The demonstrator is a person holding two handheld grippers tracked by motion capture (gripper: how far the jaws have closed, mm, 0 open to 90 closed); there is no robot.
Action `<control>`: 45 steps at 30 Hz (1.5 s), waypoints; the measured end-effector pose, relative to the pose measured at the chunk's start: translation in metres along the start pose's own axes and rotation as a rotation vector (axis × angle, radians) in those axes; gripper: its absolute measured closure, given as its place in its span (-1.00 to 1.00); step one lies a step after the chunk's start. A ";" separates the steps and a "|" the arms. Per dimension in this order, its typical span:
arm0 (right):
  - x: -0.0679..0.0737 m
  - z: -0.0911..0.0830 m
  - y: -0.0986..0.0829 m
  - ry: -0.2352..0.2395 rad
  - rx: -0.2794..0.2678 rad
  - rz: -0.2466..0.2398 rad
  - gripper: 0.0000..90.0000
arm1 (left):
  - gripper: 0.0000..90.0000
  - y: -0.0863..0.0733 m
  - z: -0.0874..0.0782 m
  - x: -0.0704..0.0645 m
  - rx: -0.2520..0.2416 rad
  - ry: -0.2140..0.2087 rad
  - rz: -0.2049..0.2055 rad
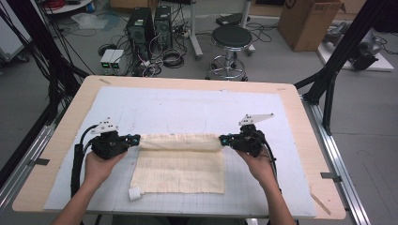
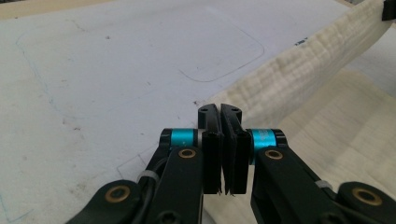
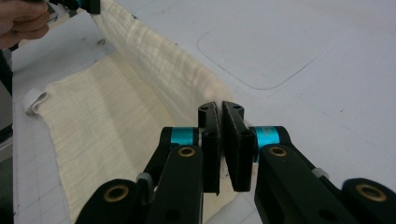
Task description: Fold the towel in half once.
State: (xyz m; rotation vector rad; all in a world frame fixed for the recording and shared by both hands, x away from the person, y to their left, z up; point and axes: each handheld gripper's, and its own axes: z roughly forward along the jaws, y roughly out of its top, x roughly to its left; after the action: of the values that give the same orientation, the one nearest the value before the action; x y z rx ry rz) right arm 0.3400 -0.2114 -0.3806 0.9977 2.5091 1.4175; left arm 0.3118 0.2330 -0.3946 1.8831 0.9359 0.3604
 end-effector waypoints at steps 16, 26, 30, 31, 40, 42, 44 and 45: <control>0.016 -0.003 -0.027 0.005 0.023 -0.015 0.91 | 0.92 -0.025 -0.015 -0.017 0.009 -0.034 0.022; 0.024 -0.005 -0.035 0.010 0.032 -0.033 0.91 | 0.92 -0.036 -0.019 -0.024 0.009 -0.055 0.024; 0.027 -0.007 -0.040 0.016 0.030 -0.030 0.91 | 0.92 -0.038 -0.020 -0.025 0.010 -0.062 0.031; 0.027 -0.007 -0.040 0.016 0.026 -0.035 0.91 | 0.92 -0.039 -0.020 -0.024 0.007 -0.068 0.023; 0.035 -0.011 -0.046 0.021 0.019 -0.047 0.91 | 0.92 -0.046 -0.025 -0.030 0.015 -0.085 0.038; 0.037 -0.011 -0.048 0.026 0.019 -0.048 0.91 | 0.92 -0.048 -0.027 -0.030 0.019 -0.091 0.043; 0.039 -0.012 -0.050 0.024 0.028 -0.049 0.91 | 0.92 -0.050 -0.029 -0.032 0.026 -0.095 0.046; 0.040 -0.012 -0.051 0.024 0.028 -0.057 0.91 | 0.92 -0.051 -0.029 -0.032 0.026 -0.099 0.048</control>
State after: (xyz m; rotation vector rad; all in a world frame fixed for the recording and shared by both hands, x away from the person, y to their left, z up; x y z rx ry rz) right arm 0.2791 -0.2149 -0.4055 0.9116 2.5596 1.3900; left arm 0.2502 0.2403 -0.4198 1.9320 0.8338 0.2819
